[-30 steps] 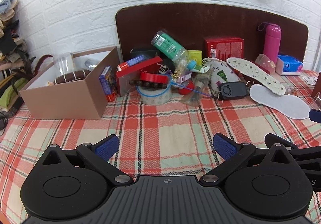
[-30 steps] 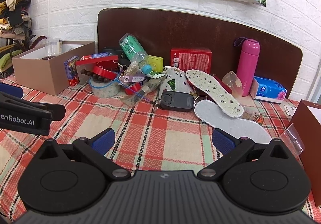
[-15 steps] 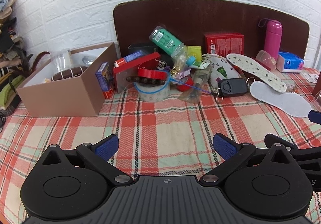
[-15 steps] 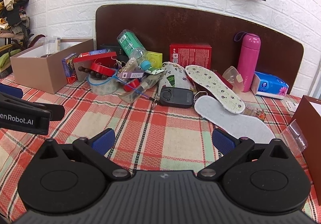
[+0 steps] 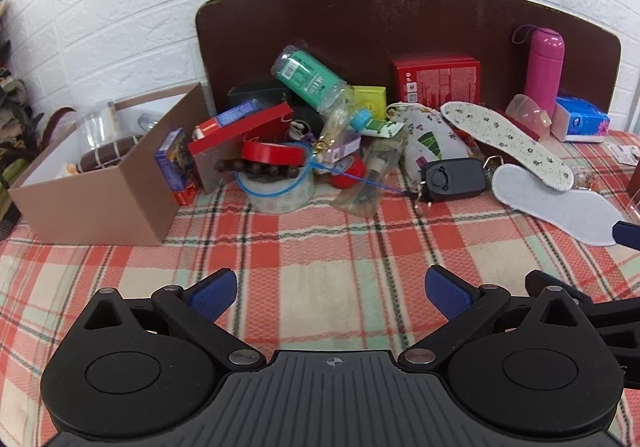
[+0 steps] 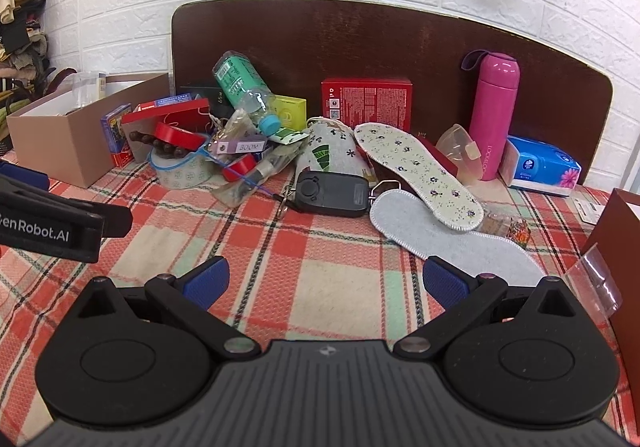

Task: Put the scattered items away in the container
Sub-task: 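Move both tools down toward the patterned and grey insoles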

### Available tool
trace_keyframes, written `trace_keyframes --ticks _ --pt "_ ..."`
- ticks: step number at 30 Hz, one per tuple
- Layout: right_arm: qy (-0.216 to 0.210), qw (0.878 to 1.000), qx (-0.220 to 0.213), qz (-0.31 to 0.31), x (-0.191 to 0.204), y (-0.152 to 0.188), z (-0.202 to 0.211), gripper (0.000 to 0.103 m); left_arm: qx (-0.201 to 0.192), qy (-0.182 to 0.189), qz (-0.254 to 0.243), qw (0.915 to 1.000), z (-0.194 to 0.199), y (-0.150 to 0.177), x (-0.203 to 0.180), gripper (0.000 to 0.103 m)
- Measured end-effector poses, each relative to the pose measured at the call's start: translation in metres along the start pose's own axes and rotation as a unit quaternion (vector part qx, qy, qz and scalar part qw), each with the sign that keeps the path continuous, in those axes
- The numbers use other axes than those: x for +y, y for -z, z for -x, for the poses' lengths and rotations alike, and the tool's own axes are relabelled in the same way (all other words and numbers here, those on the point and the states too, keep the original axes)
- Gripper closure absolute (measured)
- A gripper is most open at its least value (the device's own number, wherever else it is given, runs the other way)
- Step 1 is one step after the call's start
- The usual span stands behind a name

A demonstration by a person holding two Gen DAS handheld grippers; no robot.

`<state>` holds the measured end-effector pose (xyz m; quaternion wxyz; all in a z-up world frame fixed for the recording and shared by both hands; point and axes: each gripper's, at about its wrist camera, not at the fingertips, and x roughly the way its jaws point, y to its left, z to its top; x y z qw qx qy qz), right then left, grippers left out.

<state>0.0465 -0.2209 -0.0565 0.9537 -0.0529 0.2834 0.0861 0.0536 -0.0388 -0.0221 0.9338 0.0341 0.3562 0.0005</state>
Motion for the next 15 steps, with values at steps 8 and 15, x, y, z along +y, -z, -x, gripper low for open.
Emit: trace_keyframes --ticks 8,15 --pt "0.037 0.999 0.035 -0.012 -0.063 0.012 -0.029 0.001 0.019 0.058 -0.028 0.9978 -0.052 -0.022 -0.054 0.0" --pt "0.078 0.994 0.075 -0.025 -0.121 0.02 -0.062 0.001 0.037 0.11 -0.034 0.9926 -0.1 -0.055 -0.109 0.006"
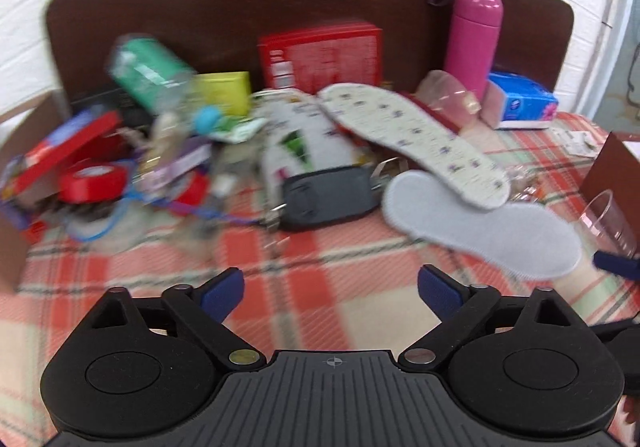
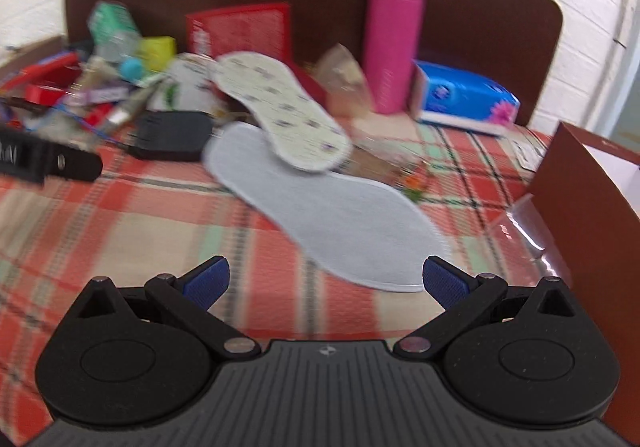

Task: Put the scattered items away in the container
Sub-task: 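Move both tools down toward the patterned and grey insoles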

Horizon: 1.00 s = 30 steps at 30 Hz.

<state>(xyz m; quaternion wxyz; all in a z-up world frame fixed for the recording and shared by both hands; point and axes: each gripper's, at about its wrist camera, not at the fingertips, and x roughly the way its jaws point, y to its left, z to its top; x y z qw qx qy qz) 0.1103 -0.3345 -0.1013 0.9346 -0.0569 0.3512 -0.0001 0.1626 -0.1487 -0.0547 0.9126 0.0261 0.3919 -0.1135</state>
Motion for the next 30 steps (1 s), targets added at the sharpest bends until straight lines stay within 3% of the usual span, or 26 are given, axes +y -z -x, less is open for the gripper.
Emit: trace_keyframes --ticks 7,10,12,15,16,17,18,19,20,23,30 --pt "0.001 1.0 0.017 -0.012 -0.03 -0.005 -0.039 0.001 0.012 0.036 0.007 0.9993 -0.045 -0.042 -0.042 0.008" --pt "-0.021 0.999 0.021 -0.029 -0.039 -0.005 -0.051 0.001 0.024 0.052 0.012 0.9983 -0.066 -0.052 -0.054 0.009" --pt "-0.041 0.998 0.013 -0.049 -0.043 -0.002 -0.051 0.001 0.037 0.059 0.022 0.9973 -0.08 -0.057 -0.057 0.013" --pt "-0.066 0.996 -0.004 -0.065 -0.045 0.002 -0.044 0.006 0.062 0.079 0.057 0.9933 -0.097 -0.061 -0.054 0.033" --pt "-0.075 0.995 -0.009 -0.072 -0.046 0.003 -0.04 0.012 0.069 0.087 0.073 0.991 -0.1 -0.062 -0.052 0.043" --pt "-0.08 0.994 -0.012 -0.077 -0.046 0.003 -0.037 0.015 0.073 0.095 0.088 0.9888 -0.102 -0.063 -0.05 0.065" --pt "-0.082 0.993 -0.014 -0.082 -0.047 0.004 -0.033 0.017 0.074 0.099 0.097 0.9877 -0.102 -0.064 -0.049 0.073" --pt "-0.084 0.993 -0.016 -0.086 -0.047 0.005 -0.029 0.023 0.073 0.098 0.096 0.9878 -0.1 -0.064 -0.05 0.091" --pt "-0.087 0.992 -0.019 -0.088 -0.047 0.005 -0.025 0.036 0.073 0.097 0.093 0.9882 -0.098 -0.065 -0.051 0.098" --pt "-0.114 0.989 -0.02 -0.095 -0.045 0.009 -0.014 0.061 0.073 0.088 0.084 0.9898 -0.095 -0.063 -0.056 0.103" --pt "-0.15 0.987 -0.024 -0.052 -0.022 0.013 0.017 0.083 0.058 0.079 0.078 0.9922 -0.069 -0.051 -0.038 0.103"
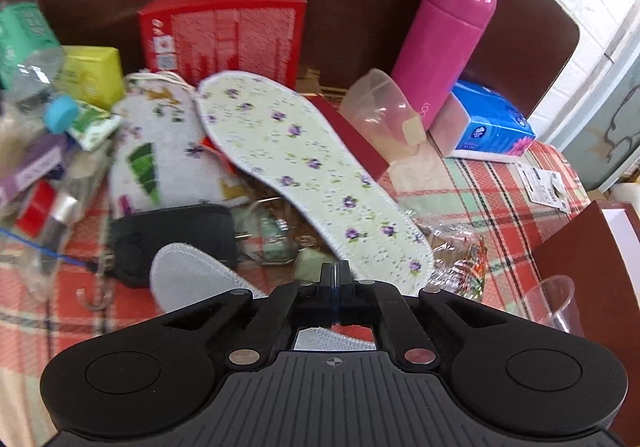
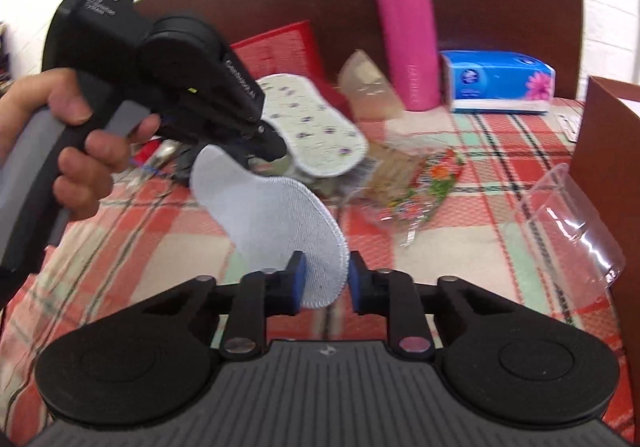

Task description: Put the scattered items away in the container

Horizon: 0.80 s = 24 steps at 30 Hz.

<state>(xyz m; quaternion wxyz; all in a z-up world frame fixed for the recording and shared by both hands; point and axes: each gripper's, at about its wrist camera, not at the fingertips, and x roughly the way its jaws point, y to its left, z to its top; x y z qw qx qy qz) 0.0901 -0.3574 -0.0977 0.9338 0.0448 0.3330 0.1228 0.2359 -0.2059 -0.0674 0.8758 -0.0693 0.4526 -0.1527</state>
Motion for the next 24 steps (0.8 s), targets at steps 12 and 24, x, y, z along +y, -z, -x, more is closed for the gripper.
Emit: trace_keyframes --ticks 12,24 --pt "0.004 0.999 0.031 0.039 0.019 0.013 0.004 0.033 -0.033 -0.022 0.03 0.9988 0.005 -0.022 -0.015 0.025" --pt "0.017 0.999 0.028 0.016 0.008 0.013 -0.002 0.033 0.016 -0.018 0.01 0.9997 -0.033 -0.024 -0.011 0.096"
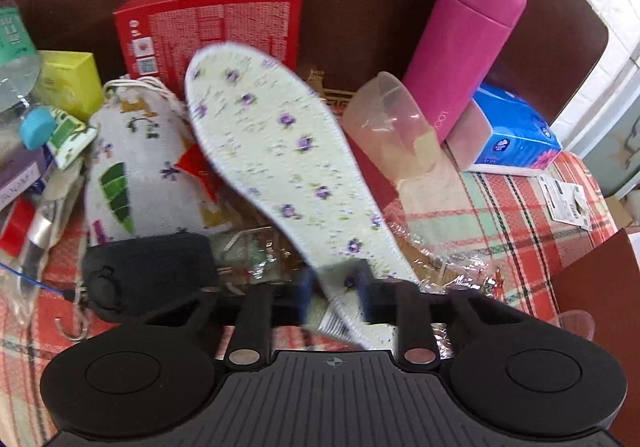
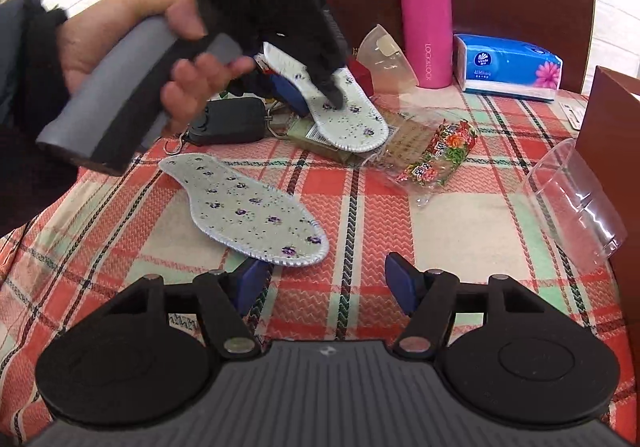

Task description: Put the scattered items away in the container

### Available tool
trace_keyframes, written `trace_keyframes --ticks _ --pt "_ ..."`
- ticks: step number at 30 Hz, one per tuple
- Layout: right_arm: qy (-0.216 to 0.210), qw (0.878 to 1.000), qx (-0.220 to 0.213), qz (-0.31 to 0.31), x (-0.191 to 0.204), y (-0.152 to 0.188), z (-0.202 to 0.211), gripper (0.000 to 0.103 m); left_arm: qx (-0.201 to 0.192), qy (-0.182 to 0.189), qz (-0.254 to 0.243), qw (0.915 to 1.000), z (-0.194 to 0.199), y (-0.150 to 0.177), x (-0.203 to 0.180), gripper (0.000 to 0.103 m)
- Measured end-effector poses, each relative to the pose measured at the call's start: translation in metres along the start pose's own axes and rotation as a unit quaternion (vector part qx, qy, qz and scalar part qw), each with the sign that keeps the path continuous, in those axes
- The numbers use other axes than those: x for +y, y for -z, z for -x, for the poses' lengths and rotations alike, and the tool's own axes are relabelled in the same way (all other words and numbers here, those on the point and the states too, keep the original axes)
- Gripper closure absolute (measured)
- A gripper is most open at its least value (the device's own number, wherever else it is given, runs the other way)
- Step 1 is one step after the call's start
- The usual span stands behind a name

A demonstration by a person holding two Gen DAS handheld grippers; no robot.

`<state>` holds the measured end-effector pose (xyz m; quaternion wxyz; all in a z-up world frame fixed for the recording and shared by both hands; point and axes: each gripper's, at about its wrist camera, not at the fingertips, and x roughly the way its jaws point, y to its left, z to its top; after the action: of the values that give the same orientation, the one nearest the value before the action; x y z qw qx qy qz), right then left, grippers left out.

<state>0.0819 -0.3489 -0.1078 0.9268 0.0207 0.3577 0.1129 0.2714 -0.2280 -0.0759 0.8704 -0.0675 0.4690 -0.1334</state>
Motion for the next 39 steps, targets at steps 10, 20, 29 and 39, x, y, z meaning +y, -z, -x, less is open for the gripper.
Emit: trace_keyframes --ticks 10,20,29,39 --pt "-0.015 1.0 -0.003 0.004 0.01 -0.001 0.0 0.033 0.002 -0.004 -0.011 0.9999 0.043 0.025 0.047 0.103" --pt "-0.046 0.997 0.009 0.056 0.039 -0.005 -0.006 0.033 0.004 -0.018 -0.003 0.9998 0.089 0.059 0.104 0.094" --pt "-0.025 0.987 0.01 0.159 0.084 -0.017 -0.028 0.044 -0.004 -0.001 0.058 0.9983 0.064 0.054 0.12 0.068" --pt "-0.014 0.984 0.005 0.175 0.103 -0.025 -0.029 0.091 -0.034 0.012 0.092 0.9951 0.082 0.06 0.149 0.1"
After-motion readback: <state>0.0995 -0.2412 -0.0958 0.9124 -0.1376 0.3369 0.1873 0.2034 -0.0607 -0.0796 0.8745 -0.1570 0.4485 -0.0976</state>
